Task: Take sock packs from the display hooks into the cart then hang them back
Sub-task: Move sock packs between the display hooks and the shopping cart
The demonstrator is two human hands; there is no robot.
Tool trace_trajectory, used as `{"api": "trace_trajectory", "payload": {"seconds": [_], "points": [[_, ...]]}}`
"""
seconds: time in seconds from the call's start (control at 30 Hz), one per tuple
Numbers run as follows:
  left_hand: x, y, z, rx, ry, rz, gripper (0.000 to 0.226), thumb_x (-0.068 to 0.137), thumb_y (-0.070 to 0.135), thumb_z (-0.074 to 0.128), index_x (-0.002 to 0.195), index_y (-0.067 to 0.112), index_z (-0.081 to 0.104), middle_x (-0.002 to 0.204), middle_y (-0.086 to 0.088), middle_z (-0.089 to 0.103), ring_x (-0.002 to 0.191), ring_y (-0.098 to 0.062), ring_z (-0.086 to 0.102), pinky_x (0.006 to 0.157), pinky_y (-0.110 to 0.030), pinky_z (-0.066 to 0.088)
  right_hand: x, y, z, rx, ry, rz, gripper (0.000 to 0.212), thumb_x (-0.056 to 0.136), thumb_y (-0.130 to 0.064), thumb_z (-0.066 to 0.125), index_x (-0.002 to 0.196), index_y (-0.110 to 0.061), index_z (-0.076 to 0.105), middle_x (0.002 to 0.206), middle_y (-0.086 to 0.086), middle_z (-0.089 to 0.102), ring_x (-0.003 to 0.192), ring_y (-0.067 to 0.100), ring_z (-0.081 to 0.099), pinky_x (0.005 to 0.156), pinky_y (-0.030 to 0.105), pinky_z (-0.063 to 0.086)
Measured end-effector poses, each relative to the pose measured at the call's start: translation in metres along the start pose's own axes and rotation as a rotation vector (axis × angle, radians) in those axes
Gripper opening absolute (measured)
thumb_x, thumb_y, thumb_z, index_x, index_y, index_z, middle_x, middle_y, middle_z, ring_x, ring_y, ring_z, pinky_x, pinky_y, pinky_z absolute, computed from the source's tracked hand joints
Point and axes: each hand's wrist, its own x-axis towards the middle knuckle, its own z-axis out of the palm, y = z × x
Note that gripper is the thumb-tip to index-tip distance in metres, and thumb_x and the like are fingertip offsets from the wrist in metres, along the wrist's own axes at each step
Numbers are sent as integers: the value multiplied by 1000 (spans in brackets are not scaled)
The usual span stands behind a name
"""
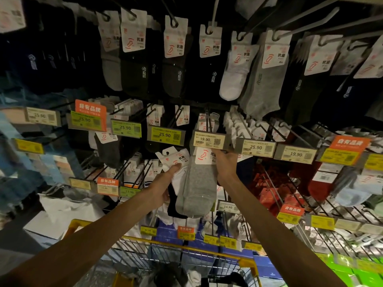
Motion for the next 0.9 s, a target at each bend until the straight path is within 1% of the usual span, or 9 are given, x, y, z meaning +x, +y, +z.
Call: {"api": "trace_trajectory", "payload": {"seconds": [0.13, 0.3, 0.37, 0.5, 0.6, 0.7, 0.77, 0.83, 0.9], "points": [[1, -1, -1, -13, 6, 5, 34, 87, 47, 68, 103, 17, 68, 97, -8, 72, 97, -29, 65, 94, -45, 49, 3, 3, -2, -10, -22, 3, 17, 88, -3, 66, 103, -13, 65, 93, -3, 70, 81, 8, 68, 63, 22, 56], [7, -1, -3, -12, 18, -11, 35, 84, 50, 70, 100, 19, 68, 100, -9, 73, 103, -31, 65, 97, -50, 50, 5, 0, 0, -43, -37, -24, 17, 90, -4, 64, 91, -21, 63, 88, -7, 68, 81, 5, 65, 67, 22, 53], [8, -1, -4, -12, 17, -18, 35, 83, 49, 71, 99, 18, 69, 99, -10, 73, 103, -32, 66, 98, -51, 50, 6, 4, -1, -25, -37, -21, 18, 90, -2, 64, 95, -20, 64, 92, -7, 69, 84, 7, 67, 67, 21, 55], [10, -3, -10, -17, 7, -26, 40, 82, 50, 72, 104, 17, 69, 104, -11, 74, 105, -33, 66, 99, -54, 49, 1, 8, -5, -9, -79, -47, 24, 88, -4, 66, 112, -7, 65, 95, -2, 72, 92, 17, 70, 76, 31, 59], [10, -4, -11, -21, 24, -18, 40, 82, 49, 72, 105, 17, 70, 100, -10, 74, 103, -32, 67, 99, -53, 50, -8, 7, -4, -125, -171, -191, 12, 88, -6, 68, 94, -16, 71, 80, -11, 74, 77, 6, 71, 66, 23, 58], [8, -4, -11, -20, 18, -17, 39, 83, 50, 71, 104, 16, 69, 98, -10, 74, 101, -31, 67, 98, -53, 50, -14, 7, 1, -119, -142, -280, 13, 89, -7, 68, 85, -18, 72, 78, 10, 73, 78, 19, 68, 69, 33, 54], [7, -2, -11, -28, 20, -21, 39, 83, 50, 71, 105, 17, 69, 101, -10, 74, 102, -31, 67, 98, -54, 50, -12, 9, 2, -119, -115, -302, 14, 88, -6, 68, 82, -19, 71, 79, 15, 70, 81, 24, 65, 71, 35, 52], [6, -1, -11, -32, 18, -22, 43, 82, 51, 72, 109, 17, 69, 103, -10, 74, 104, -32, 67, 98, -55, 49, -11, 11, 4, -114, -88, -317, 7, 88, -5, 67, 85, -10, 72, 81, 23, 69, 77, 18, 64, 66, 29, 52], [5, 1, -11, -32, 17, -17, 44, 81, 51, 72, 108, 17, 70, 102, -10, 75, 105, -32, 67, 99, -56, 49, -10, 14, 4, -90, -31, -334, 8, 89, -2, 66, 95, 0, 70, 80, 14, 70, 73, 8, 65, 64, 21, 53]]}}
